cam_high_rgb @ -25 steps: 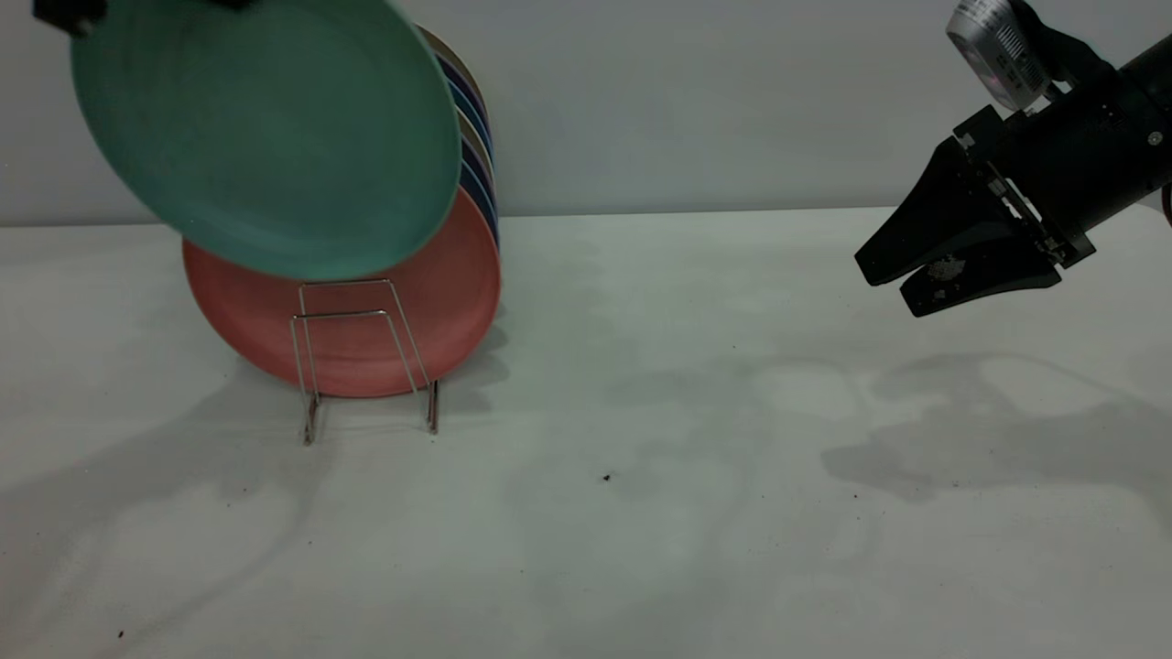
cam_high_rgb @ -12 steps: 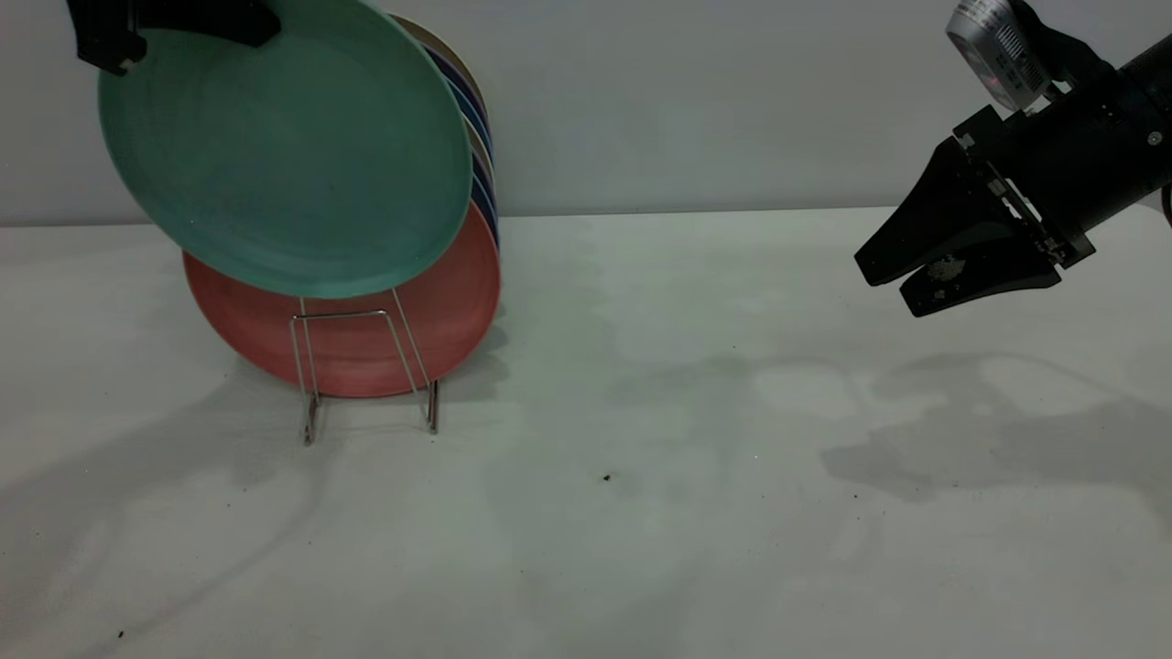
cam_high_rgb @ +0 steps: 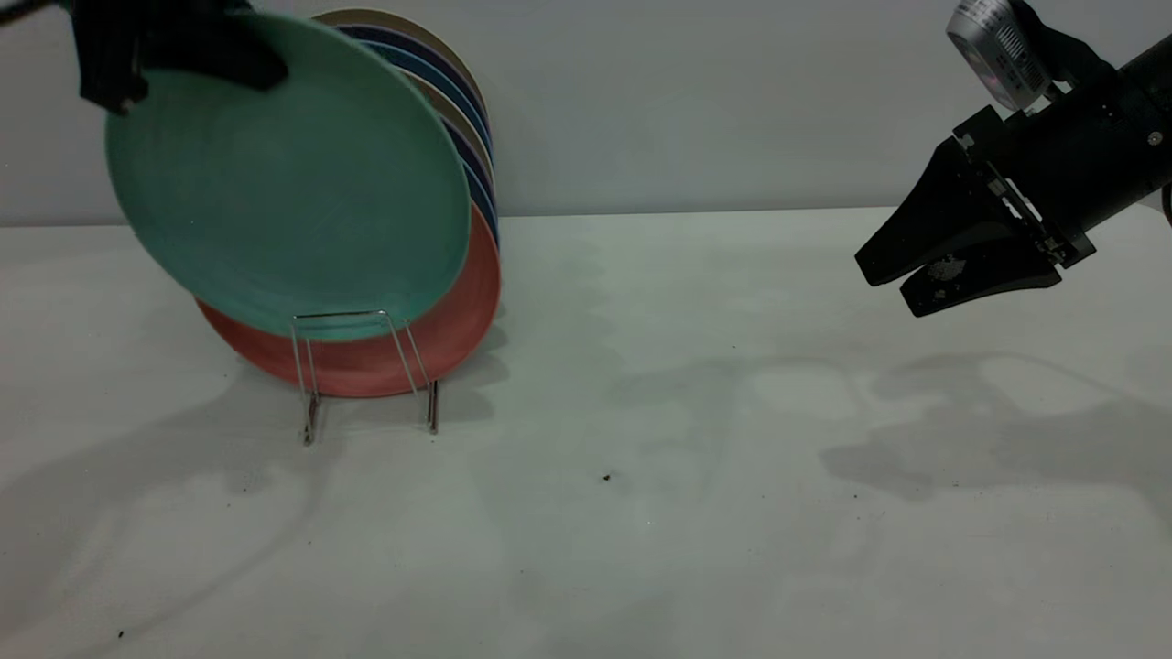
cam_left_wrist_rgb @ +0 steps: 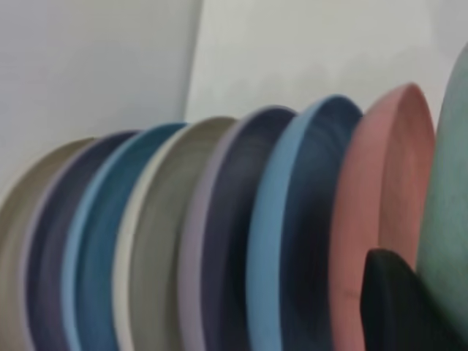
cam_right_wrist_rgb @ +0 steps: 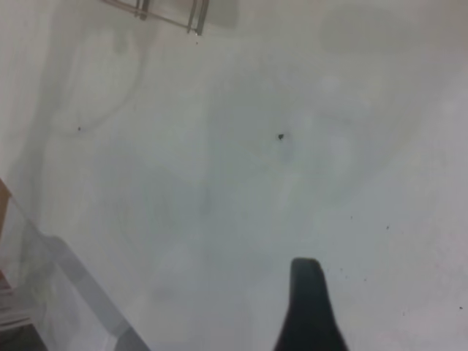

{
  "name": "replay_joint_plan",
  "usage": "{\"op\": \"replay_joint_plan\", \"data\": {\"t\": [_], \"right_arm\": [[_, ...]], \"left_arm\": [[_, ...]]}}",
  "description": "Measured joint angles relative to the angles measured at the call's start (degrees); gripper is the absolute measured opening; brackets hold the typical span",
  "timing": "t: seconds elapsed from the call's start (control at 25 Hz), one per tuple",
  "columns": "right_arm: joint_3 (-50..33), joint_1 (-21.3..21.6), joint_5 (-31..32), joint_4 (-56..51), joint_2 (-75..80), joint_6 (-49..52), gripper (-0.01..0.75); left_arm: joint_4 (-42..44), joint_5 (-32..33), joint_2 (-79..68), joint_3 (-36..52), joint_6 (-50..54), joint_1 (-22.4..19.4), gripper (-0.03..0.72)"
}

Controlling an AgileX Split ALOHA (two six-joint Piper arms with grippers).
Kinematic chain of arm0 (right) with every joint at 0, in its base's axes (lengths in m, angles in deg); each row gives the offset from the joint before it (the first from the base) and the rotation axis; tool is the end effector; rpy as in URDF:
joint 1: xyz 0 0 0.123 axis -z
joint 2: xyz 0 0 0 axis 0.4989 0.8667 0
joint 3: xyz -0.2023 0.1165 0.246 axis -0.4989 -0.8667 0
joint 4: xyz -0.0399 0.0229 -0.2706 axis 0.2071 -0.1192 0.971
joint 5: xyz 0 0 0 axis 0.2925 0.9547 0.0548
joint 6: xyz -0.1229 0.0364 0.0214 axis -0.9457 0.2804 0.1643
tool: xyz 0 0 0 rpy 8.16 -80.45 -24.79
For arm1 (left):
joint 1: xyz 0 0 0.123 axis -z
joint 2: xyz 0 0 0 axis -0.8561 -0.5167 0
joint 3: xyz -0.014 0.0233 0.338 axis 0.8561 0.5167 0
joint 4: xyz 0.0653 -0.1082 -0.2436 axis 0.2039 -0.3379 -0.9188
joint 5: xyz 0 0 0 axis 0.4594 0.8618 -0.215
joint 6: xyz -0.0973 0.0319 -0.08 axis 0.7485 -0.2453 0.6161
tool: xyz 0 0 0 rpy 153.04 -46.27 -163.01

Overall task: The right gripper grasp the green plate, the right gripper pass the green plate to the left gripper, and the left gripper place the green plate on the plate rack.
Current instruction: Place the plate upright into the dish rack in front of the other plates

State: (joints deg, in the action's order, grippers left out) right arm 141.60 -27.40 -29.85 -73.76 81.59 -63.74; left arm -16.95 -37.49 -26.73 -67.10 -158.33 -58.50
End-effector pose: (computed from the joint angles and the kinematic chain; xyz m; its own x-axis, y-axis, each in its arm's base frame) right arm 0.4397 0.0746 0.1263 -0.9113 -0.1662 -0.3767 -0.3833 0.6770 0.6283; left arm 0.4584 -0.0576 0.2440 0.0629 0.8730 -0.4836 0.8048 0.2421 0.5419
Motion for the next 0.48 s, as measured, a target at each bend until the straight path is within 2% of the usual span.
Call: {"op": "replay_joint_plan", "data": {"t": [0.48], "right_arm": [[0.00, 0.00, -0.11, 0.00, 0.00, 0.00, 0.574]], "left_arm": [[-0.84, -0.63, -4.36, 0.00, 0.05, 0.00, 0.089]]}}
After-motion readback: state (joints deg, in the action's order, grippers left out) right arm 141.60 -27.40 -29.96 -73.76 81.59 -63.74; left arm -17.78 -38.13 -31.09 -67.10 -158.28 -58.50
